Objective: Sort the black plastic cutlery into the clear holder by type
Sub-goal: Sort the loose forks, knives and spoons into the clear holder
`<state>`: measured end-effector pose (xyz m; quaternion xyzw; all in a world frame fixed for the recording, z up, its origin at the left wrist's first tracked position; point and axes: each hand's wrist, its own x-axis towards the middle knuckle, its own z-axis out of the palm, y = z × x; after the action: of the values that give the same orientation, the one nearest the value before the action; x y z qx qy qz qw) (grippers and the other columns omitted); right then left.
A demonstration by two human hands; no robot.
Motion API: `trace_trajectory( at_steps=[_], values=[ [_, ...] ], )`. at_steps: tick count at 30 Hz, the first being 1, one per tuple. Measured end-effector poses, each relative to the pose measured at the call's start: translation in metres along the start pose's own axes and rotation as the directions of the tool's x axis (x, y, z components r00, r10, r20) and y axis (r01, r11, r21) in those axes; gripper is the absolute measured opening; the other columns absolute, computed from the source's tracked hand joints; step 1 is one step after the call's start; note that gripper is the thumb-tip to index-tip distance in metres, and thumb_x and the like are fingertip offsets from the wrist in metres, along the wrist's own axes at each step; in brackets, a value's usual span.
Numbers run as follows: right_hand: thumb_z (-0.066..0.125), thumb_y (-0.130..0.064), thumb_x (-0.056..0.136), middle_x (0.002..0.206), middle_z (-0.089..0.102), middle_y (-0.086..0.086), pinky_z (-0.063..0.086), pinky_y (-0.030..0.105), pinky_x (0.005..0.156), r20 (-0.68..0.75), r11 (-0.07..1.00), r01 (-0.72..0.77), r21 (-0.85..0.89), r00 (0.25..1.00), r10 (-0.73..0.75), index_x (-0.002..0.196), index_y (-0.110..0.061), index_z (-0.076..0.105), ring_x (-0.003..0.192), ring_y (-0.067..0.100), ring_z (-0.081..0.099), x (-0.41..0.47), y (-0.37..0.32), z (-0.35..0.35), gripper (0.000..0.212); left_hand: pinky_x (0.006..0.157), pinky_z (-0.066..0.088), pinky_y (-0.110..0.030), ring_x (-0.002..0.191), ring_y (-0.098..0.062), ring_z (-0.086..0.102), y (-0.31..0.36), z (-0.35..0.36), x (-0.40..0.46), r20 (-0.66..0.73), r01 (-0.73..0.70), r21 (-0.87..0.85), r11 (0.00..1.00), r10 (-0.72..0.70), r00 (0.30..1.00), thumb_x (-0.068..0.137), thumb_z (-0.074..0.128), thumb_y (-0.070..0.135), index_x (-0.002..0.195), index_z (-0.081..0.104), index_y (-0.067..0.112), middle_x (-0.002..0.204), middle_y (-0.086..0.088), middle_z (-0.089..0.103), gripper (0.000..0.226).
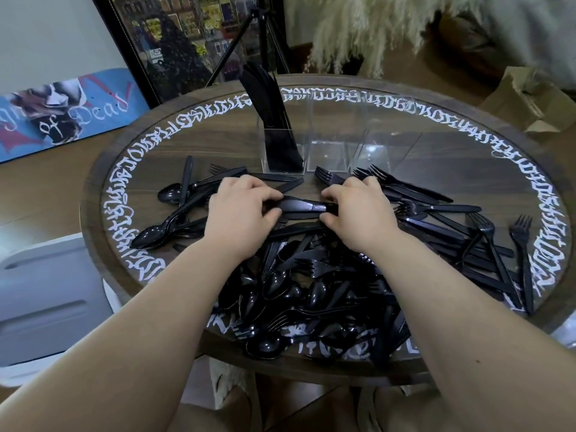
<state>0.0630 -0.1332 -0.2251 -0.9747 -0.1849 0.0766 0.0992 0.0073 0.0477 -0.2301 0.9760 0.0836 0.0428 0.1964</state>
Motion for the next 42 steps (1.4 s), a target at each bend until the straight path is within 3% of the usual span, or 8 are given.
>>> trace_trajectory(
  at_steps=[3,11,22,34,42],
  values=[
    [0.059,-0.039,0.089,0.121,0.054,0.004,0.041,0.038,0.092,0.004,1.000,0.000,-0.007,1.000,0.000,0.125,-0.028,0.059,0.115,0.029,0.038,0.000,0.001,-0.001,0.037,0.103,0.027,-0.042,0.129,-0.021,0.027,0.001,0.003,-0.001,0.110,0.011,0.110,0.994,-0.023,0.994,0.088,0.057,0.051,0.128,0.057,0.039,0.132,0.012,0.046,0.042],
    [0.059,-0.033,0.090,0.116,0.057,-0.001,0.040,0.038,0.089,-0.017,0.999,0.021,-0.030,1.000,-0.021,0.112,-0.027,0.064,0.115,0.028,0.039,-0.001,0.002,0.000,0.024,0.105,0.025,-0.044,0.133,-0.023,0.024,0.002,0.004,-0.001,0.102,0.079,0.178,0.981,-0.098,0.990,0.085,0.056,0.057,0.140,0.043,0.034,0.141,0.007,0.039,0.061],
    [0.059,-0.035,0.090,0.119,0.055,0.002,0.040,0.039,0.092,-0.004,0.998,0.053,-0.037,0.999,-0.053,0.118,-0.025,0.060,0.116,0.028,0.038,0.001,-0.001,0.003,0.029,0.102,0.027,-0.042,0.130,-0.021,0.027,0.004,0.005,-0.001,0.105,0.064,0.110,0.992,-0.076,0.992,0.087,0.060,0.048,0.122,0.060,0.034,0.132,0.011,0.046,0.037],
    [0.038,-0.031,0.101,0.116,0.058,0.004,0.039,0.037,0.085,-0.094,0.995,0.065,-0.078,0.993,-0.073,0.120,-0.017,0.061,0.112,0.028,0.042,0.004,-0.007,0.013,0.032,0.102,0.029,-0.045,0.133,-0.024,0.028,0.000,0.001,-0.003,0.049,0.098,0.110,0.989,-0.103,0.993,0.091,0.056,0.042,0.140,0.043,0.034,0.140,0.006,0.045,0.052],
    [0.051,-0.043,0.094,0.114,0.060,0.000,0.039,0.038,0.091,-0.036,0.998,0.064,-0.005,0.997,-0.064,0.115,-0.024,0.064,0.116,0.026,0.039,0.005,-0.007,0.009,0.031,0.100,0.029,-0.042,0.131,-0.022,0.031,-0.003,-0.001,-0.002,0.075,0.086,0.094,0.992,-0.093,0.993,0.093,0.055,0.038,0.130,0.055,0.033,0.133,0.007,0.052,0.037]
  ],
)
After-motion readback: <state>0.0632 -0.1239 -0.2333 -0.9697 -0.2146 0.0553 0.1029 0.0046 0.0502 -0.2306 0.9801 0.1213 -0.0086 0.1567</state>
